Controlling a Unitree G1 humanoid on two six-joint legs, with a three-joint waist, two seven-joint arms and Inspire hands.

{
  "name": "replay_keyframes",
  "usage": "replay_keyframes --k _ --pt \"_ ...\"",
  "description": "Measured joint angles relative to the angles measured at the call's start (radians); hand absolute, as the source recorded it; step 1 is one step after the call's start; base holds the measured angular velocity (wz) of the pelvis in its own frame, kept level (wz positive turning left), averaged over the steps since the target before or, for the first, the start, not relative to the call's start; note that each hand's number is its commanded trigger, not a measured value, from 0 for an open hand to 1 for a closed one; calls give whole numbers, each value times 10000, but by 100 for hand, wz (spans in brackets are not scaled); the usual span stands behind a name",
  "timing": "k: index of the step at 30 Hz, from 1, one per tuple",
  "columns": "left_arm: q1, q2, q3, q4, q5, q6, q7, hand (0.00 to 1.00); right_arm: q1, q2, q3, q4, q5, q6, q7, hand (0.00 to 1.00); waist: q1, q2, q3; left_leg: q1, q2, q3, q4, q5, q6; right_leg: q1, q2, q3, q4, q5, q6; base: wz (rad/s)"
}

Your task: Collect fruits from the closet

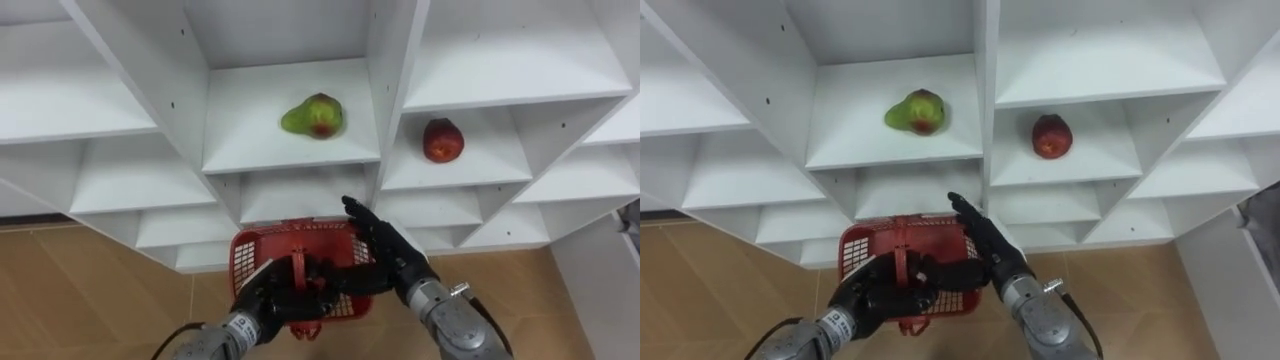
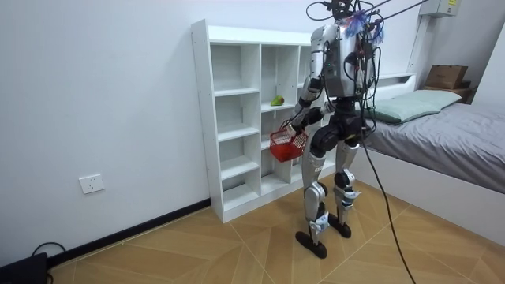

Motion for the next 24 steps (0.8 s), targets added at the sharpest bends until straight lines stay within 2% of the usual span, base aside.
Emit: replay_keyframes --k 3,4,6,8,11,14,17,19,24 --pt "27 7 147 357 134 0 13 100 159 -93 48 -610 -412 192 285 0 -4 -106 -40 119 -2 15 -3 0 0 112 3 44 -2 -2 4 -3" --pt "68 29 217 445 154 2 29 100 161 -122 92 -696 -492 229 391 0 -20 -172 -80 195 -4 14 -2 0 0 183 3 52 -10 -8 10 0" --pt "94 47 283 484 162 2 58 100 201 -238 131 -882 -547 284 482 0 -11 -263 -87 302 -4 9 -2 0 0 311 3 41 -29 -9 12 0" --pt "119 46 330 484 209 0 90 100 296 -253 172 -1101 -544 288 513 0 8 -360 -145 323 -4 1 -1 0 0 339 8 57 -20 -10 16 0" --pt "236 34 609 667 427 -16 119 100 402 -267 172 -1583 -750 357 640 0 21 -488 -116 396 0 -3 -5 0 0 412 19 69 -14 -3 25 0" --pt "424 61 853 684 423 -16 341 100 525 -263 173 -2107 -944 363 660 0 24 -601 -51 448 0 -6 -54 -2 -2 450 28 68 -28 -1 26 0" --pt "520 50 993 714 422 -26 512 100 529 -231 172 -2264 -1147 363 657 0 104 -652 -61 448 0 -6 -80 1 -3 445 33 71 -39 9 26 0" --pt "459 38 1020 1126 416 -143 515 100 581 -247 173 -2547 -1139 360 704 0 244 -654 -63 481 1 0 -107 1 -3 458 36 76 -43 8 26 0" --pt "554 44 1306 1777 447 -186 540 100 577 -266 112 -3069 -1132 337 787 0 262 -668 -61 501 -3 -1 -179 1 -3 458 32 64 -51 7 27 0"
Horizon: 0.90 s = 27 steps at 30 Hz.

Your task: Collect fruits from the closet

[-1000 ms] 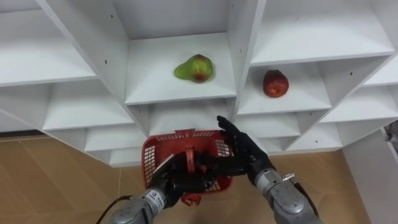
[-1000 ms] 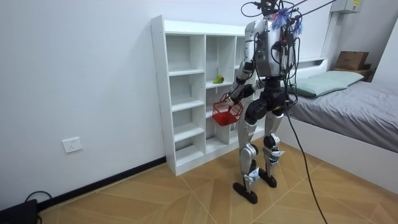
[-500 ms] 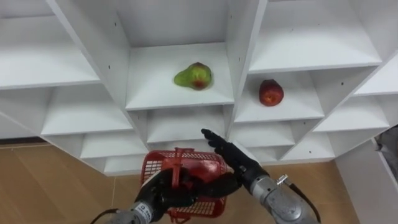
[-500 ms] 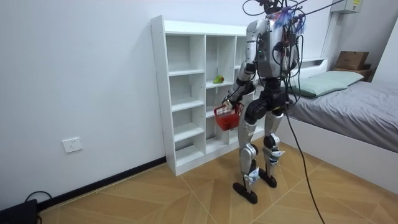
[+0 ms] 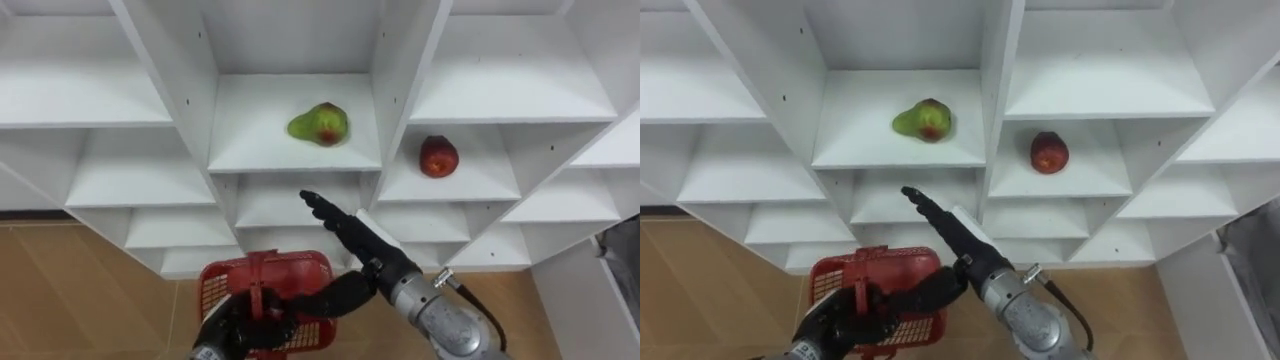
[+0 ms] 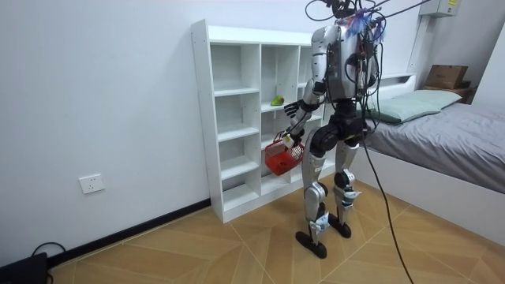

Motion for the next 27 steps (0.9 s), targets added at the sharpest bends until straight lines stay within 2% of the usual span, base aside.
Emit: replay_keyframes --k 3,7,12,20,24,27 --pt "147 -4 299 90 440 -46 111 100 32 -15 -33 -595 -7 3 21 0 6 -44 -14 -13 -7 0 -88 17 -12 2 9 -5 -102 2 2 0" --pt "362 -8 466 109 679 -46 175 100 30 -20 -132 -1005 -8 -15 -3 0 24 -148 -81 -13 5 -15 -121 29 -19 33 36 -16 -172 5 0 0" --pt "331 -11 504 444 856 -48 226 100 27 -65 -147 -1481 -109 -24 -113 0 29 -150 -79 -23 6 -27 -146 29 -20 21 35 -29 -176 5 0 0" --pt "302 -41 561 599 866 -47 348 100 10 -186 -314 -2073 -491 -160 -713 0 229 -127 -60 -29 9 -51 -140 27 -22 21 38 -33 -176 9 -7 0" --pt "298 -87 1015 670 1040 -47 339 100 -23 -188 -663 -2221 -1194 -218 -937 0 242 -130 9 -45 12 -53 -131 27 -22 16 40 -17 -161 10 -7 0" --pt "285 -88 1236 740 1033 -47 335 100 -24 -188 -917 -2227 -1337 -218 -1080 0 236 -149 27 -57 12 -52 -123 25 -22 11 39 -22 -168 9 -7 0"
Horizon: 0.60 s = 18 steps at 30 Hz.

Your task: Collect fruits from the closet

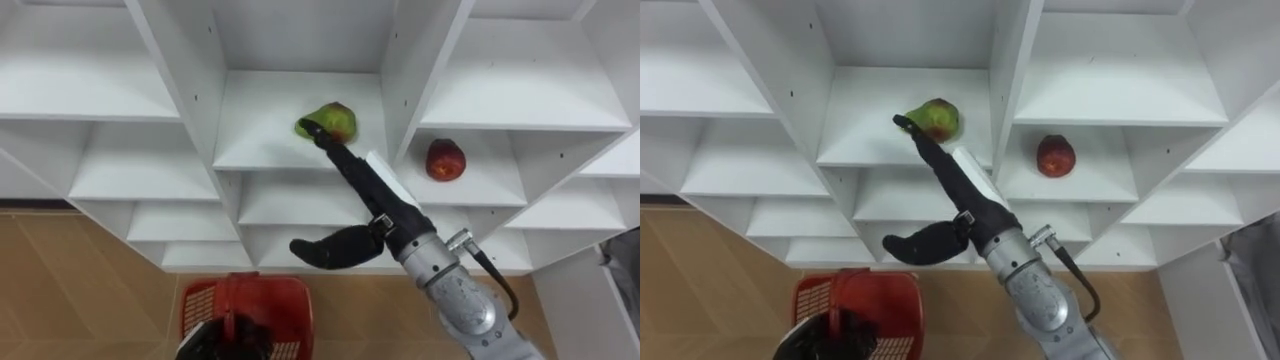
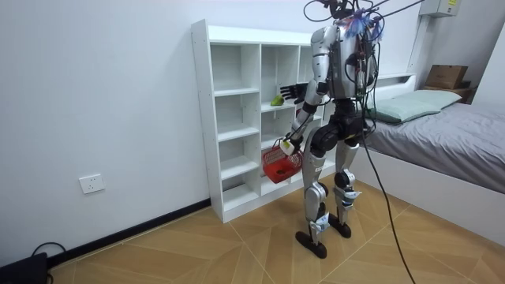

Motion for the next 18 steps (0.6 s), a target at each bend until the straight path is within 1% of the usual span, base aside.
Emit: replay_keyframes --k 6,9,11,16,18 --pt "-62 9 74 235 35 1 0 100 -37 -123 -224 -354 -614 -2 -402 0 -1 -6 -1 -11 -1 -16 -10 0 0 -3 -16 -68 -24 0 0 0" --pt "-75 9 185 320 33 2 2 100 -152 -186 -334 -449 -912 -140 -688 0 5 -28 -9 7 -3 -22 -11 1 0 6 -22 -76 -17 0 0 0" --pt "-99 14 216 404 24 2 4 100 -253 -203 -399 -451 -1246 -145 -851 0 -1 -53 -6 9 -8 -26 -13 2 1 6 -33 -100 -6 0 0 0" --pt "-209 36 286 616 57 77 -5 100 -487 -201 -411 -450 -1772 -145 -1044 0 3 -264 -12 -20 -11 -110 10 4 0 41 -44 -202 -5 0 0 3" --pt "-299 35 349 723 233 110 -5 100 -495 -223 -412 -450 -1791 -145 -1052 0 16 -303 -9 -55 -23 -188 24 4 0 45 -56 -268 -6 0 0 11"
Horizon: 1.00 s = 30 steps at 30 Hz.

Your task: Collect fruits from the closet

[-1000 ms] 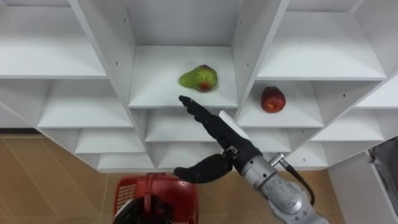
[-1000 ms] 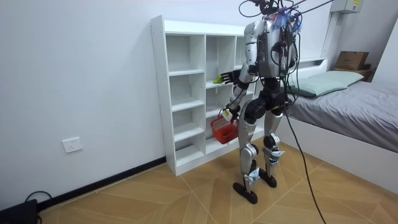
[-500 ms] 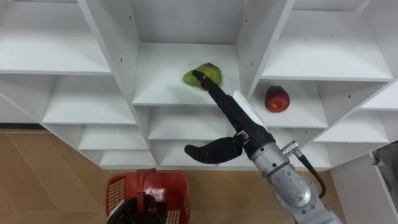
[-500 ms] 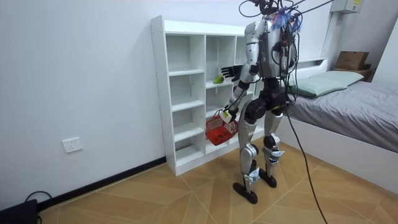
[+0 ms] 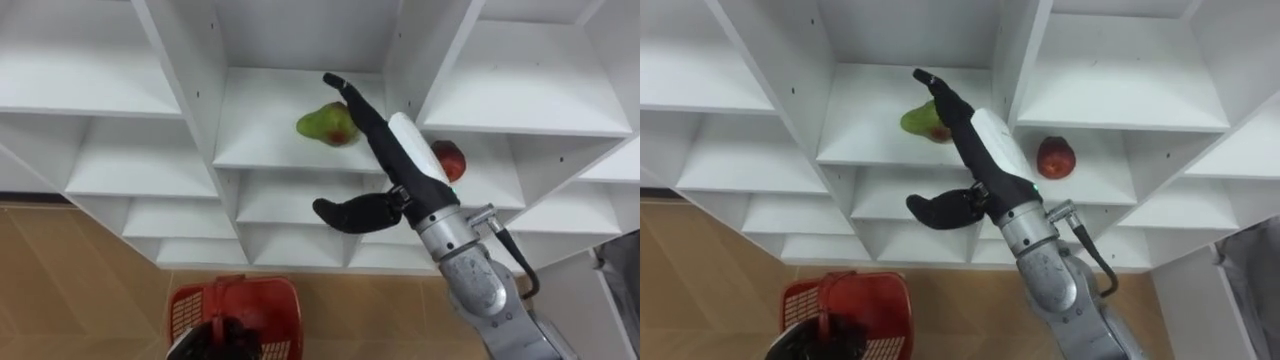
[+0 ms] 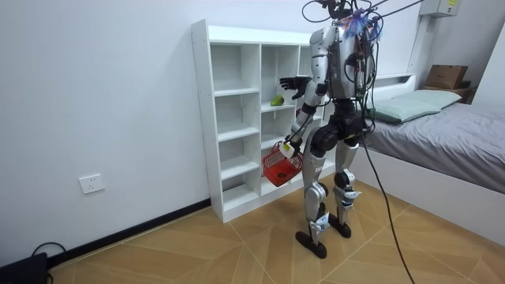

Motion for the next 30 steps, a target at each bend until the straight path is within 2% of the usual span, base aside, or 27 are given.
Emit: replay_keyframes --k 3,14,17,21,30 --pt "-143 8 60 104 188 117 10 100 -108 -7 0 28 -32 0 0 0 1 1 3 -96 -3 -90 42 0 0 -27 -8 -101 -1 0 0 9" --pt "-356 78 64 397 459 121 10 100 -716 -115 1 596 -151 -32 -412 0 43 4 22 -147 -3 -189 -6 6 -9 -63 -24 -318 -1 3 -5 3" --pt "-423 128 61 432 451 121 6 100 -1006 -292 1 766 -141 -45 -610 0 98 -42 52 -155 -2 -190 -11 8 -13 -79 -22 -318 0 3 -5 0" --pt "-549 171 64 436 450 120 -51 100 -1315 -476 -9 949 -176 -46 -820 0 295 -185 130 -150 -5 -193 -17 9 -14 -78 -22 -308 -1 3 -5 0" --pt "-570 292 267 439 612 140 -391 100 -1633 -489 -9 1119 -378 -47 -1016 0 481 -245 125 -196 -10 -317 6 17 -20 -64 -28 -398 -1 3 -4 3"
